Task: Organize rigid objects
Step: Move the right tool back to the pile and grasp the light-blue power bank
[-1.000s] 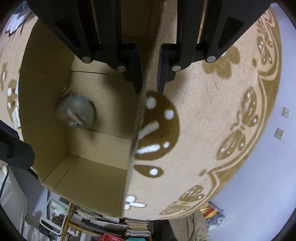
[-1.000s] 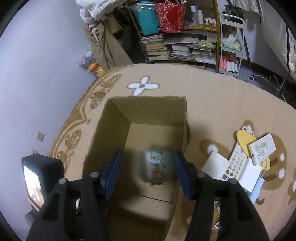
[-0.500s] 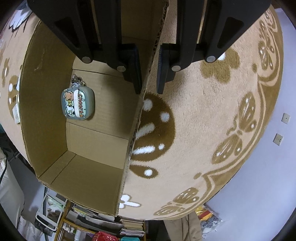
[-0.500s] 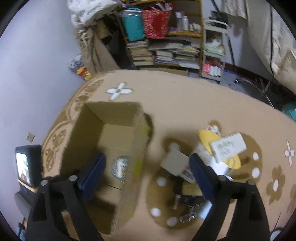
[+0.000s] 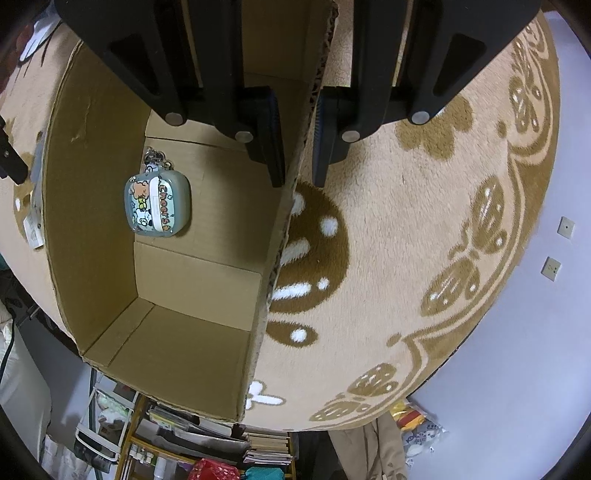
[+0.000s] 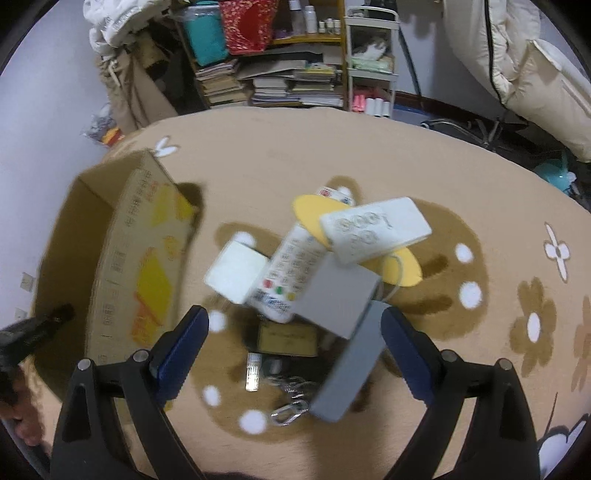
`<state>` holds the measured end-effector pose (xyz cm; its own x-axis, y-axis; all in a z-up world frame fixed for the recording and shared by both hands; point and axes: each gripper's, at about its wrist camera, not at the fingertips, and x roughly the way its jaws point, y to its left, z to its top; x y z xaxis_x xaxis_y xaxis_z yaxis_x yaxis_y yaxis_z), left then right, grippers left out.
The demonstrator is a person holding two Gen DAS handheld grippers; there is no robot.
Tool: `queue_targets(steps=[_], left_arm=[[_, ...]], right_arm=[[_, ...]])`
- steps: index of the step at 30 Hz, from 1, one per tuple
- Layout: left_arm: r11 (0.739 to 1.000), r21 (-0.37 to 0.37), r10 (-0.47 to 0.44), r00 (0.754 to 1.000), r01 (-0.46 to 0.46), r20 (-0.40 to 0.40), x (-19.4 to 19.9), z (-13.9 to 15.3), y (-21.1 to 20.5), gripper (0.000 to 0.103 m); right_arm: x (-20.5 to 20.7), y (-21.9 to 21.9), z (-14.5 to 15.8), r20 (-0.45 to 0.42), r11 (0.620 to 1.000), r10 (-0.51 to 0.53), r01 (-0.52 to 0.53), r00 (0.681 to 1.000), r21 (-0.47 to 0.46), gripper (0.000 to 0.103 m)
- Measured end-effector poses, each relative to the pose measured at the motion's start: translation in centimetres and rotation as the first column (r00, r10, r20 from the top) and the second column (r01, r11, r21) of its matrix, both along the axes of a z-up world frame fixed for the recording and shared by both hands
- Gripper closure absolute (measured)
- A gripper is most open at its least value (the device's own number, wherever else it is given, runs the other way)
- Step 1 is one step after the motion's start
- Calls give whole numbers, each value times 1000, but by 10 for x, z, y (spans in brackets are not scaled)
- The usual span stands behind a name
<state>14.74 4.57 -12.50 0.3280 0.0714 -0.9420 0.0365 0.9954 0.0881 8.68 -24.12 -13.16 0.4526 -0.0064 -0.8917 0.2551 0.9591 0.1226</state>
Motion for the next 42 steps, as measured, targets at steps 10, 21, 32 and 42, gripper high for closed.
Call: queue_targets(steps=[10, 21, 32, 42], left_arm=[[1000, 5, -5, 1000, 5, 0, 0, 2, 0, 90], [1000, 8, -4, 1000, 4, 3, -1, 3, -2, 90], [1000, 8, -6, 1000, 6, 6, -2, 4, -2, 90], [1000, 17, -14, 1000, 14, 7, -2, 5, -4, 90]], right_arm=[[-6, -25, -34, -54, 998, -69, 70, 996, 2, 4], [-13, -40, -57, -104, 995, -104, 104, 989, -5, 36], [-29, -44, -66, -123, 991, -125, 130, 984, 37, 39], [-27, -35, -70, -119, 993, -119, 119, 986, -8, 64]])
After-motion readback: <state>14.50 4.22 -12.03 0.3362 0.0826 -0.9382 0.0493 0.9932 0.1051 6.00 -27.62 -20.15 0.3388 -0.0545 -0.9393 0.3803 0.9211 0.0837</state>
